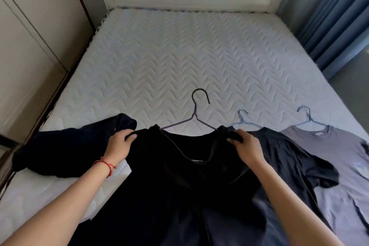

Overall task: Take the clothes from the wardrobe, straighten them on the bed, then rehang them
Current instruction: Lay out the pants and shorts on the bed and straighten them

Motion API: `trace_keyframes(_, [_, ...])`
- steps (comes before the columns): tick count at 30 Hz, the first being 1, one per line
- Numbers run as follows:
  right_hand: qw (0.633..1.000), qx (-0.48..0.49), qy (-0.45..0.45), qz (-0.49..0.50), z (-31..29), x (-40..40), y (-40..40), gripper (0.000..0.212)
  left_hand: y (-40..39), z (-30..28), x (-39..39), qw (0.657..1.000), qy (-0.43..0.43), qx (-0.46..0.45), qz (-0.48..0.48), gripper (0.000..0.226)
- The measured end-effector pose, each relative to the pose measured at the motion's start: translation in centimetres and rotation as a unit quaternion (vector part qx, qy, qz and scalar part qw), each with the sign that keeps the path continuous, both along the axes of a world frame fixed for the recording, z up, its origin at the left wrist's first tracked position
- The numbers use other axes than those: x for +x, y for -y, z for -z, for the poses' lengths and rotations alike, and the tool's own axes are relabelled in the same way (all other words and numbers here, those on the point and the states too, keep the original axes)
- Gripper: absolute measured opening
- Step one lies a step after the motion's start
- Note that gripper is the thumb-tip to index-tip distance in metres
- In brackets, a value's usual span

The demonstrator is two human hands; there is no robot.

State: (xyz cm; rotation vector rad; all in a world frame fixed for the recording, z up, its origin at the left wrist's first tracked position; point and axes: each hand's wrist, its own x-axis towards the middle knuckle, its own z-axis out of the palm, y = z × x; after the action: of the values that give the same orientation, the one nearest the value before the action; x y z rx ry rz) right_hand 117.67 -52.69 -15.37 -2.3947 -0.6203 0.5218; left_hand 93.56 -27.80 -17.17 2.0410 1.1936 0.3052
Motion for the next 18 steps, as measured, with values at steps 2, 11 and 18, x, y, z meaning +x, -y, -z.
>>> trace_keyframes(2, [1.000,-0.002,-0.015,-0.001,3.2,1.3,-0.9,0.008,-0.8,2.6,1.2,1.000,-0.024,0.000,0.000,0.023])
trace_keyframes(11, [0.999,-0.014,0.044,0.028,10.6,9.9,-10.1,0.036,-8.7,6.9,10.1,0.992,-0.031,0.120,-0.038,0.032])
trace_keyframes(18, [0.998,-0.043,0.026,0.023,17.4,7.8,-5.0,0.058,-3.5,14.3,7.0,0.986,-0.121,0.110,0.021,0.042])
